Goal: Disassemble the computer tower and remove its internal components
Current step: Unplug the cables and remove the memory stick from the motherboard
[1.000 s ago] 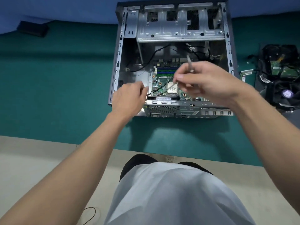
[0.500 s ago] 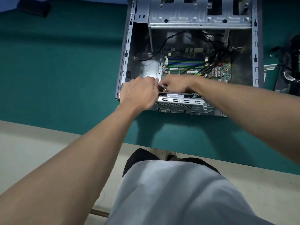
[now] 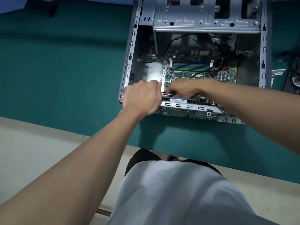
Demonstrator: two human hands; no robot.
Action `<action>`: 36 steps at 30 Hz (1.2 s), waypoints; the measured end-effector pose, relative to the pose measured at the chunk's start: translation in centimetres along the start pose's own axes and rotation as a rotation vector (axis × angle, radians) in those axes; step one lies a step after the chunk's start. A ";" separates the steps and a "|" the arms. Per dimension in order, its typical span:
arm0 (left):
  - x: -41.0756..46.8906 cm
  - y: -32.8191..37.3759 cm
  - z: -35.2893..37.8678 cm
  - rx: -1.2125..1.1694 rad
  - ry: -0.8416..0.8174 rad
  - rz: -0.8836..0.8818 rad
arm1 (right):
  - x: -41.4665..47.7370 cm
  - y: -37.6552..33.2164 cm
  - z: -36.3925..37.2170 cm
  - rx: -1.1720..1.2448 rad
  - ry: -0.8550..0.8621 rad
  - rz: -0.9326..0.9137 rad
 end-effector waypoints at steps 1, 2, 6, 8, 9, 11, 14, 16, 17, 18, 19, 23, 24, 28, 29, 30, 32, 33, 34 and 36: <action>0.0 0.0 -0.1 0.000 0.001 -0.005 | -0.3 0.1 0.2 0.011 0.013 -0.016; -0.1 0.0 -0.1 -0.001 0.000 -0.011 | -0.6 0.3 0.4 0.048 0.037 -0.027; 0.0 -0.1 -0.2 -0.008 -0.016 -0.035 | -0.5 0.8 0.5 0.097 0.160 -0.037; 0.0 -0.1 -0.2 -0.014 -0.033 -0.039 | -0.1 1.0 0.1 0.071 0.258 0.025; 0.0 -0.1 -0.2 -0.018 -0.039 -0.039 | 0.0 1.2 -0.1 0.074 0.310 0.074; 0.0 -0.1 -0.2 -0.023 -0.043 -0.038 | -0.3 2.0 -0.7 0.199 0.411 0.210; 0.0 -0.2 -0.3 -0.024 -0.044 -0.040 | -1.9 3.3 -0.6 0.898 0.527 0.365; 0.0 -0.2 -0.3 -0.034 -0.062 -0.044 | -3.3 2.9 -0.4 1.422 0.565 0.314; 0.0 -0.2 -0.3 -0.039 -0.072 -0.043 | -4.0 2.7 -0.5 1.542 0.584 0.262; 0.1 -0.1 -0.3 -0.046 -0.088 -0.040 | -4.7 2.3 -0.5 1.589 0.602 0.219; 0.1 -0.1 -0.3 -0.059 -0.111 -0.039 | -5.3 1.9 -0.4 1.598 0.619 0.191; 0.4 -0.1 -0.9 -0.328 -0.148 -0.127 | -6.6 0.5 0.1 1.616 0.722 0.130; 0.6 0.0 -1.3 -0.476 -0.144 -0.154 | -6.7 0.3 0.0 1.581 0.737 0.134; 1.5 0.9 -3.0 -0.784 -0.114 -0.133 | -6.6 -0.3 -0.4 1.348 0.790 0.213; 1.7 1.0 -3.2 -0.756 -0.112 -0.103 | -6.7 -0.4 -0.4 1.296 0.801 0.234; 1.9 1.1 -3.3 -0.704 -0.106 -0.065 | -6.7 -0.4 -0.4 1.246 0.811 0.252; 2.2 1.2 -3.4 -0.584 -0.106 0.023 | -6.8 -0.4 -0.4 1.183 0.829 0.279; 2.3 1.2 -3.4 -0.545 -0.115 0.059 | -6.9 -0.4 -0.4 1.174 0.837 0.288; 2.4 1.1 -3.3 -0.523 -0.128 0.088 | -6.9 -0.5 -0.3 1.170 0.843 0.293; 2.8 1.1 -3.0 -0.495 -0.151 0.131 | -6.9 -0.5 -0.4 1.138 0.841 0.308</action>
Point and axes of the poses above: each hand's wrist, its own x-axis towards the middle knuckle, its own z-axis out of the palm, y = z × x, the point moved 5 cm from there along x, towards the middle knuckle, and after that the axes turned 12 degrees about -z, right-handed, at the moved point
